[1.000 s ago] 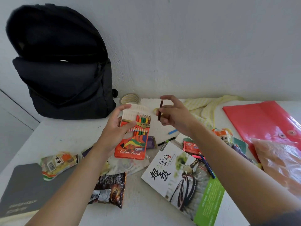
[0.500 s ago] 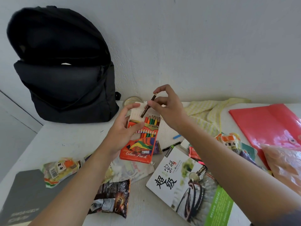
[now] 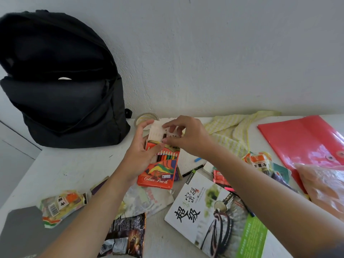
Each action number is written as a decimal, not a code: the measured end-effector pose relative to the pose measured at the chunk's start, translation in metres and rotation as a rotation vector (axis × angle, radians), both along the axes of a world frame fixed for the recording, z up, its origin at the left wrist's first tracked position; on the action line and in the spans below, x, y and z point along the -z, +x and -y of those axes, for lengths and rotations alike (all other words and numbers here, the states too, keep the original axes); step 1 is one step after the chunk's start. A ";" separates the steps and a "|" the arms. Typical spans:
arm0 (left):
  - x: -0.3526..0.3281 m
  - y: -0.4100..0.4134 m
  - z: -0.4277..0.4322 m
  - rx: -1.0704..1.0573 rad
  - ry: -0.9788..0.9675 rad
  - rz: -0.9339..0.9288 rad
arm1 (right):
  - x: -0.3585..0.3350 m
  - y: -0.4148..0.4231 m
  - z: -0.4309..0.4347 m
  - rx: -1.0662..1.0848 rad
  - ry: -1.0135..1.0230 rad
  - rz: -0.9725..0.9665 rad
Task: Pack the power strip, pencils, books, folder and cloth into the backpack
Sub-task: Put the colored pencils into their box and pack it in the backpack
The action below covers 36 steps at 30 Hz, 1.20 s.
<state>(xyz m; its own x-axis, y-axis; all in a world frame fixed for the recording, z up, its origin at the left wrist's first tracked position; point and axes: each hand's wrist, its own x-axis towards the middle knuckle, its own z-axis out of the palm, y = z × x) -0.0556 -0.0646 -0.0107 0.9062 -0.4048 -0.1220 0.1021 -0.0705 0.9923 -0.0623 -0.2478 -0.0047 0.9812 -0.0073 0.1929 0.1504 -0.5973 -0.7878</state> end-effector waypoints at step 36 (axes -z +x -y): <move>-0.001 -0.003 -0.011 0.010 0.045 -0.008 | 0.029 -0.024 0.041 0.029 -0.330 -0.241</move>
